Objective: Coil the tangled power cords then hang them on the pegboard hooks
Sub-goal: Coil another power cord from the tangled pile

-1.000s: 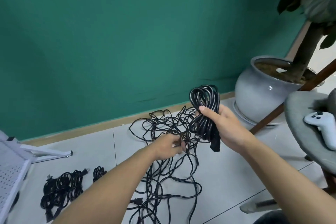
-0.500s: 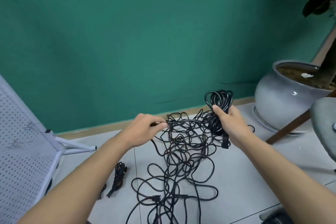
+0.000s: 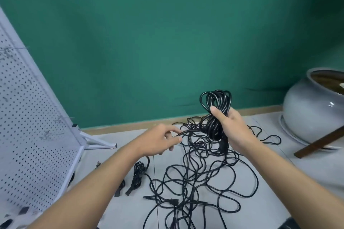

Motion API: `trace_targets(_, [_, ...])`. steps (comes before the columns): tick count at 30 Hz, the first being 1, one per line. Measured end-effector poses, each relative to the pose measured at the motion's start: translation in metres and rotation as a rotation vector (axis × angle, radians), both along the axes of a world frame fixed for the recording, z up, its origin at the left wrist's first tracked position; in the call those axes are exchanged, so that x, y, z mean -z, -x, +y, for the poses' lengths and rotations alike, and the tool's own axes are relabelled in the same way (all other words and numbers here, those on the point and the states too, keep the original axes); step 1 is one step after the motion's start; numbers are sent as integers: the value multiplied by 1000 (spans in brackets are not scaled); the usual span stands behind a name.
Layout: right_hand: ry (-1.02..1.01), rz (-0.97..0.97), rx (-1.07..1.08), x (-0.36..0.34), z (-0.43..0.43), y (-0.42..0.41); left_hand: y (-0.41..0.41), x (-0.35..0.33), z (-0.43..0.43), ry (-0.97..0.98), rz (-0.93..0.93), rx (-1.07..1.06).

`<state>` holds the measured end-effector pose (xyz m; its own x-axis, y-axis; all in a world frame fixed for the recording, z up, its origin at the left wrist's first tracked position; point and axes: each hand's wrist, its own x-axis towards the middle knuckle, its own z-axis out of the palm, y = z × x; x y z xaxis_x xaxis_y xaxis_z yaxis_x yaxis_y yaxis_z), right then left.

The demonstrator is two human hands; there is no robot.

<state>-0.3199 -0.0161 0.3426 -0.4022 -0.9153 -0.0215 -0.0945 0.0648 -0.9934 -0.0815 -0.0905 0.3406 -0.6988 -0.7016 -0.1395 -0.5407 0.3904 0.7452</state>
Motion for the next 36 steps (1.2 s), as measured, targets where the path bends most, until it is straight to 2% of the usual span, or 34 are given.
trace_targets(4, [17, 42, 13, -1, 0, -5, 16, 3, -2, 151, 76, -9])
trace_targets(10, [38, 305, -60, 8, 5, -10, 38, -1, 2, 591, -162, 163])
trace_targets(12, [12, 298, -88, 12, 3, -10, 41, -1, 0, 655, -133, 158])
trace_targets(15, [-8, 225, -87, 13, -1, -7, 45, -1, -6, 650, 1, 106])
trace_targets(21, [31, 189, -116, 16, -7, -5, 47, 3, -20, 438, 156, -35])
trace_targets(29, [-126, 221, -244, 22, -10, 4, 46, 1, -16, 448, 65, 59])
trace_targets(32, [-125, 234, -185, 21, -8, 4, 41, -3, -17, 397, 53, 106])
trace_targets(36, [-137, 242, -175, 20, -7, 1, 44, -4, -17, 559, 123, 113])
